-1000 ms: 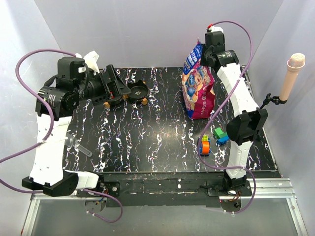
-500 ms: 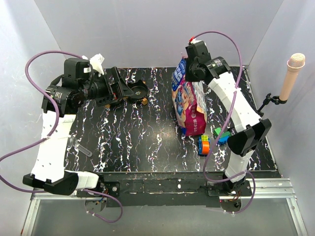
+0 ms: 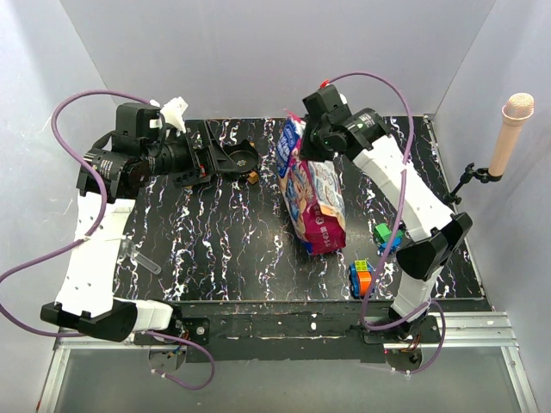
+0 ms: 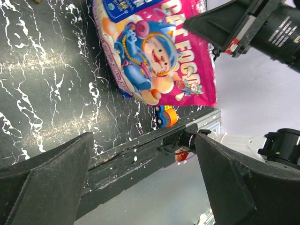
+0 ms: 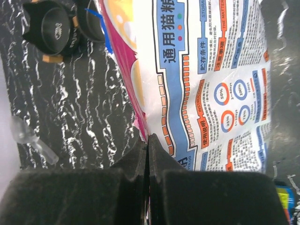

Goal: Serve the pet food

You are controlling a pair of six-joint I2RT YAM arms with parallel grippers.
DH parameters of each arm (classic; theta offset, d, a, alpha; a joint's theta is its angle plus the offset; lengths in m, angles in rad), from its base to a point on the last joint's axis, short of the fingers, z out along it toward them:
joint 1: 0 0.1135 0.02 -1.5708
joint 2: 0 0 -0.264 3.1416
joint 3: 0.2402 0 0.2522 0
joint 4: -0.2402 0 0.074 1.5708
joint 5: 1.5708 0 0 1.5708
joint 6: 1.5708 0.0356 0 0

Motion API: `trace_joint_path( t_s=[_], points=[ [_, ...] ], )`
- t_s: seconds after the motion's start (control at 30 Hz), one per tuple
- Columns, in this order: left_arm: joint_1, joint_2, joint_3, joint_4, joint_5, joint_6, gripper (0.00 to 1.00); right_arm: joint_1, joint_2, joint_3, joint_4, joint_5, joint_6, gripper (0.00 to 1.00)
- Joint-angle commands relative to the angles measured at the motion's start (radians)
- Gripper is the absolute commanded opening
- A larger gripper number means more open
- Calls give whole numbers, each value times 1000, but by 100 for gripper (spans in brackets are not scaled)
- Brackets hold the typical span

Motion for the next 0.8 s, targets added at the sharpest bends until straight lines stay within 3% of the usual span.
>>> trace_joint_path(
  t_s=[0.0,0.17,0.37,0.5,0.67,0.77],
  points=[
    [6,-17,-9,7,61,7,88,130,-102,-21,86,-101,146,1],
    [4,-31,-52,45,114,-31,87,157,-186,-177,190,-111,196,1],
    [6,-27,-81,80,160,-94,82,194,-237,-217,239,-140,249,1],
    [6,-39,-156,189,196,-208,79,208,-253,-266,268,-159,249,1],
    [6,-18,-251,280,168,-373,80,208,-239,-228,262,-215,143,1],
    [-1,18,-293,303,168,-477,74,210,-202,-159,225,-278,51,1]
  ],
)
